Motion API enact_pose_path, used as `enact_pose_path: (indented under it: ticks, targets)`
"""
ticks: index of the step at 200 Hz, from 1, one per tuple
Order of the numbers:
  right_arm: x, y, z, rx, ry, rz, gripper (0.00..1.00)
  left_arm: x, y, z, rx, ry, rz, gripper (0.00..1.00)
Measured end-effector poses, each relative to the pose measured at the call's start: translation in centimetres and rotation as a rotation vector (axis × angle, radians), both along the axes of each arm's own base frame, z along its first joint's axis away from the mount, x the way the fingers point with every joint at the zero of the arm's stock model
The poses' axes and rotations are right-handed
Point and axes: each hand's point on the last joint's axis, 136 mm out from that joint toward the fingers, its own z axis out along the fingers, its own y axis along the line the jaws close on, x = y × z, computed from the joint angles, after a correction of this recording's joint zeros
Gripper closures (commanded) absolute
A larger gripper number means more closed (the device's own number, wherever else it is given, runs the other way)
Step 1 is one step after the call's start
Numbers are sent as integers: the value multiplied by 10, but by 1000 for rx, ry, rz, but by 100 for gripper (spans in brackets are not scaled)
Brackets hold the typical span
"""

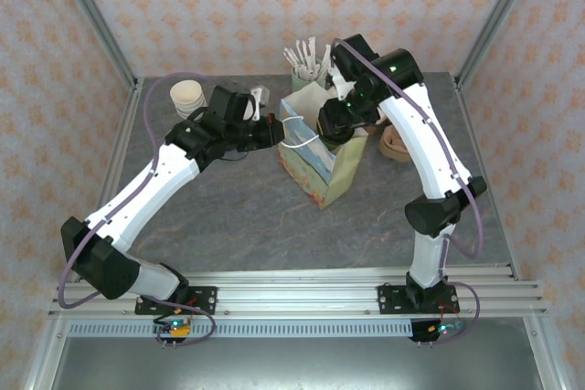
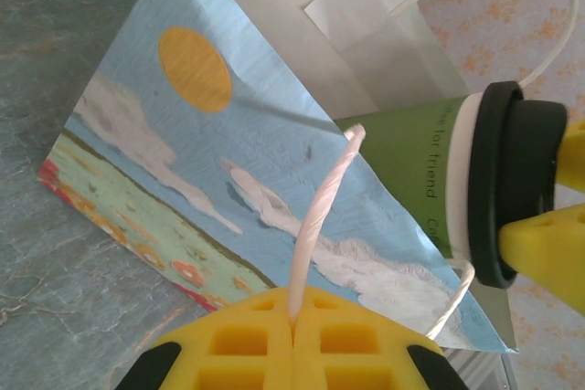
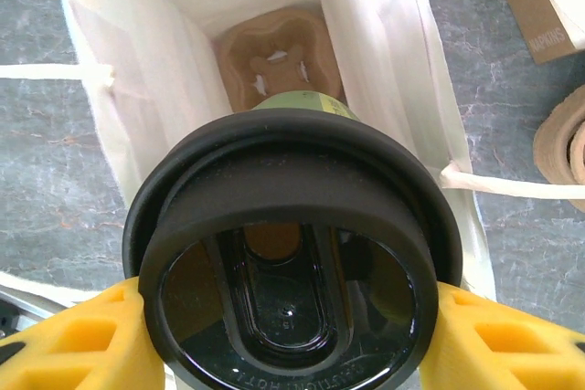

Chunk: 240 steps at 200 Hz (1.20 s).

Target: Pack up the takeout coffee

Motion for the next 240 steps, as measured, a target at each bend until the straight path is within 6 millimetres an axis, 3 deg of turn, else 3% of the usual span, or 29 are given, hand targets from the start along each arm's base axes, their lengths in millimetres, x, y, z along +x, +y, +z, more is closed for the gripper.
enact_pose_path:
  ticks: [31,72,240]
  targets:
    - [0,1,10,19,-30,7,50,0,2,-1,13,-5,1,100]
    - [0,0,9,13,-27,12,50,1,3,-3,25,-7,4,100]
    - [6,-7,-38,-128,71,6,52,3,7,-4,68,-38,-6,100]
